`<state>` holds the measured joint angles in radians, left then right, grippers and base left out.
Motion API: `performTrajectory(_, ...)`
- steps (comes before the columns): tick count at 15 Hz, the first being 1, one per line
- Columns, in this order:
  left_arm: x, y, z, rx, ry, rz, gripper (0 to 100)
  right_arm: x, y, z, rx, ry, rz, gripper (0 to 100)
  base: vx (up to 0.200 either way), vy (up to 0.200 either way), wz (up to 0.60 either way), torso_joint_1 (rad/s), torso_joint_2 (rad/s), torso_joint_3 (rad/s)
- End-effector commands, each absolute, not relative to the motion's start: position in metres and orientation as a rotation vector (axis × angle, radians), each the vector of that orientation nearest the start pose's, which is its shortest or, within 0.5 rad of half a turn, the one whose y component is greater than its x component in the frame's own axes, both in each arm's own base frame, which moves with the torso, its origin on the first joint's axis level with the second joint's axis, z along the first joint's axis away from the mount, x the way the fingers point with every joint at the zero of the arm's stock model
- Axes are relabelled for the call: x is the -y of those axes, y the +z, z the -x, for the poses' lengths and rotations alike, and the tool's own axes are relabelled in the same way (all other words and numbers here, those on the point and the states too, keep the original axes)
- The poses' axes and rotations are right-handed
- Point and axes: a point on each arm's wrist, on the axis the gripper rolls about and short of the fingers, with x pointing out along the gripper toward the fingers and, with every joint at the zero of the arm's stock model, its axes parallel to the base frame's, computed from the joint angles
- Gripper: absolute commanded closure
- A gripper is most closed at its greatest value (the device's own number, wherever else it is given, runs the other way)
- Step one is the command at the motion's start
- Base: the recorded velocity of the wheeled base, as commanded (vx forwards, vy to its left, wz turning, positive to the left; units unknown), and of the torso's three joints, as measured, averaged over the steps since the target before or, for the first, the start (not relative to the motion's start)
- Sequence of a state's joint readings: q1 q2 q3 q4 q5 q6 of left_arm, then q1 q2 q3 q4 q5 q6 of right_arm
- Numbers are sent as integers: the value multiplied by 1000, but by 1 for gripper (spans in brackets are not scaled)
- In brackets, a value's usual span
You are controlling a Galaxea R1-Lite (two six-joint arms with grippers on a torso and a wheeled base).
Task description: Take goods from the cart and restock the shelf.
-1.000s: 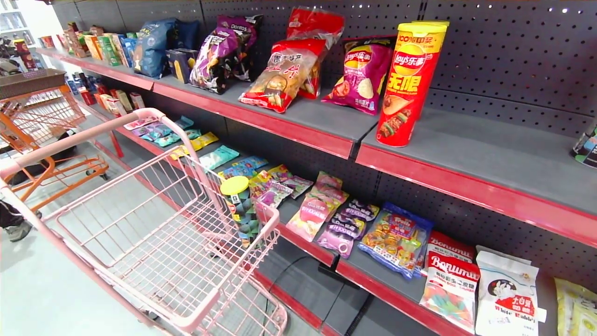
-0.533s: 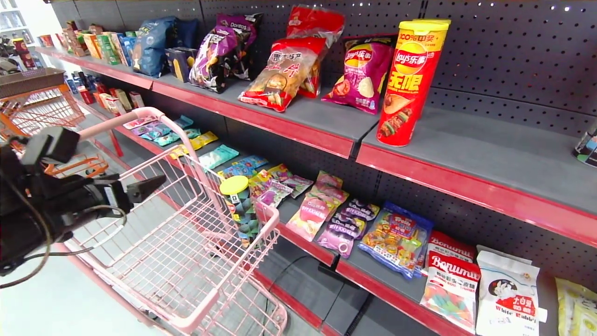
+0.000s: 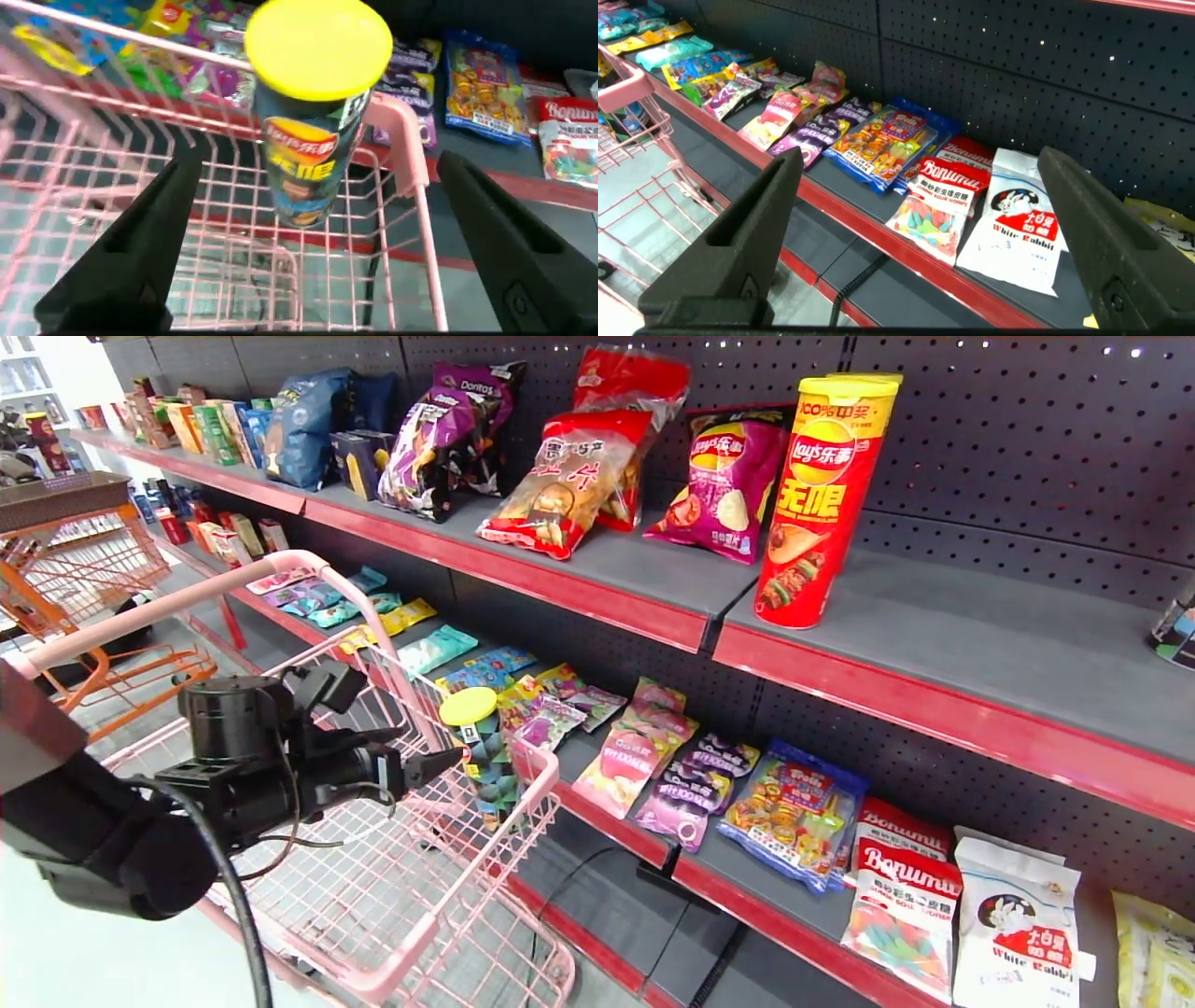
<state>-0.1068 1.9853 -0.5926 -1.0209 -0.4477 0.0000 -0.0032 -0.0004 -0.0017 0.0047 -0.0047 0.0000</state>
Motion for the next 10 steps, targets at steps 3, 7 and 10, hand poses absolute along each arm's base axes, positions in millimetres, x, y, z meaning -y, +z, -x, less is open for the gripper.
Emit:
performTrajectory(3, 58, 44, -353, -378, -594, 64, 0, 0, 75, 23, -3, -8, 0, 0, 0, 0, 0, 0, 0, 0)
performTrajectory(7, 66, 35, -362, -379, -641, 65, 0, 0, 75, 23, -3, -8, 2, 0, 0, 0, 0, 0, 0, 0)
performTrajectory(10, 74, 34, -373, -354, -659, 56, 0, 0, 75, 23, -3, -6, 2, 0, 0, 0, 0, 0, 0, 0)
